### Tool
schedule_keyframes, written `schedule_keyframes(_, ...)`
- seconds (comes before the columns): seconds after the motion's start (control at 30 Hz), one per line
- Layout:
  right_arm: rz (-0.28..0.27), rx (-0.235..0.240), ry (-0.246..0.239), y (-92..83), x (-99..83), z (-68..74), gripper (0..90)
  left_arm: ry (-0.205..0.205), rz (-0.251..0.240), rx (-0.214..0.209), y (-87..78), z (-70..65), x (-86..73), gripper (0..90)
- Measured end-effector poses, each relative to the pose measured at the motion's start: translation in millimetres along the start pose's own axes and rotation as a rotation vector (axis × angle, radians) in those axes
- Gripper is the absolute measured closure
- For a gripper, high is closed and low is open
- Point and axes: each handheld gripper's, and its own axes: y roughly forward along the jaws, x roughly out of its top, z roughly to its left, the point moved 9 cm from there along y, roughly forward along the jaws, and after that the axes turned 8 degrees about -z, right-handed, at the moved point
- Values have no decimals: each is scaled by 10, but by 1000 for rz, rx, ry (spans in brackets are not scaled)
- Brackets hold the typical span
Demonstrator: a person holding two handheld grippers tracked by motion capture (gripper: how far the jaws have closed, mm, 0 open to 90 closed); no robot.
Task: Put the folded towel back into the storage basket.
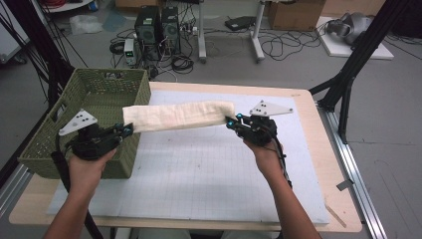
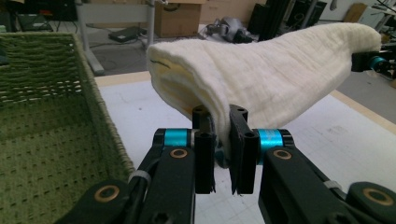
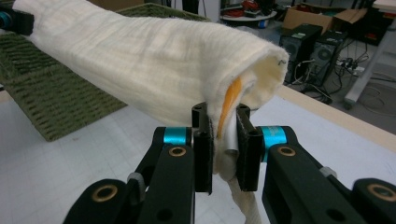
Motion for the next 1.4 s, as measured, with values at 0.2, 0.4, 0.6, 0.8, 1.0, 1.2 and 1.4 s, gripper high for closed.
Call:
schedule_keyframes(0.2, -4, 31, -12, 219, 140, 52, 806, 1, -11, 34, -148, 128, 42, 819)
schedule_keyframes(0.4, 3, 65, -27, 452, 267, 148, 806, -6, -26, 70, -308, 270, 73, 818)
schedule_keyframes(0.6, 9, 88, -42, 652, 363, 238, 806, -11, -37, 102, -456, 382, 82, 818)
schedule_keyframes(0.8, 5, 119, -57, 838, 461, 342, 806, -12, -54, 135, -608, 478, 107, 818)
schedule_keyframes(1.0, 5, 148, -69, 1059, 541, 452, 806, -9, -60, 171, -767, 597, 109, 818)
schedule_keyframes(1.2, 16, 177, -80, 1285, 597, 582, 806, -17, -67, 207, -921, 735, 102, 818)
schedule_keyframes(1.4, 23, 199, -99, 1528, 653, 719, 806, -23, -79, 247, -1083, 872, 96, 818)
